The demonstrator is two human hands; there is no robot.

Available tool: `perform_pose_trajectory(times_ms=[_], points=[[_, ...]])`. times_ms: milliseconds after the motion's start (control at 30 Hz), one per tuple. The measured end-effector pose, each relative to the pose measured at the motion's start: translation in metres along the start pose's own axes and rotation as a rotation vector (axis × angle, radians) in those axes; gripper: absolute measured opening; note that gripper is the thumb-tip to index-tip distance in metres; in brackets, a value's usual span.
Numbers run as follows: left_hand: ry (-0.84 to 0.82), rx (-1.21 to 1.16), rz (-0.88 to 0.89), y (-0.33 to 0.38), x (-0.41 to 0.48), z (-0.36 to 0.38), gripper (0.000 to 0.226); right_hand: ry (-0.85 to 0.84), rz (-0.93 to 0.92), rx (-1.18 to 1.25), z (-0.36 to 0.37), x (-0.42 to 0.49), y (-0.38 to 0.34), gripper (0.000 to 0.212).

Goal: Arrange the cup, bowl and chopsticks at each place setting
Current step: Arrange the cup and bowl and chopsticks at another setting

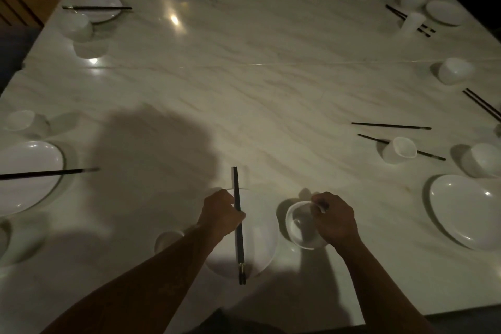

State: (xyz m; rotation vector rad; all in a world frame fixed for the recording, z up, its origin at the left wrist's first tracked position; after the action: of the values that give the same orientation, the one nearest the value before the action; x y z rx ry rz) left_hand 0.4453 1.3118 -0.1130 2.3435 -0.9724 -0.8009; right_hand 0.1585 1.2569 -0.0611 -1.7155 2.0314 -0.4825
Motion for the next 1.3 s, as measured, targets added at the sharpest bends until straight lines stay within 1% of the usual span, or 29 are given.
perform_pose_trajectory(times_ms=[200,500,1300], points=[[-0.013,-0.012,-0.027,-0.0027,-0.0014,0.0004,0.039,0.025,0.002,0.03,-0.0012,-0.001,0.0001,0.021],[-0.009,-0.027,-0.038,-0.0025,-0.0023,-0.0004,0.04,0.012,0.007,0.04,-0.0009,-0.0023,0.0011,0.021],[0.016,0.039,0.011,0.0042,-0.005,-0.0066,0.043,-0.01,0.014,0.036,-0.003,-0.0038,0.0005,0.022]])
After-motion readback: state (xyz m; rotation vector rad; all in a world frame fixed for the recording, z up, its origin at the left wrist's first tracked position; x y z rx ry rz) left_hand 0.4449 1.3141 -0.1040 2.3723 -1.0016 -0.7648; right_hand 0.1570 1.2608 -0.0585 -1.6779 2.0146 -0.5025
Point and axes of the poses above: each hand's wrist, its own x-axis towards the middle knuckle, its own z-axis out of the palm, y = z × x, the point moved 7 cm from there along x, towards the middle knuckle, and after that the axes turned 14 degrees about y, right-handed, at the moved point
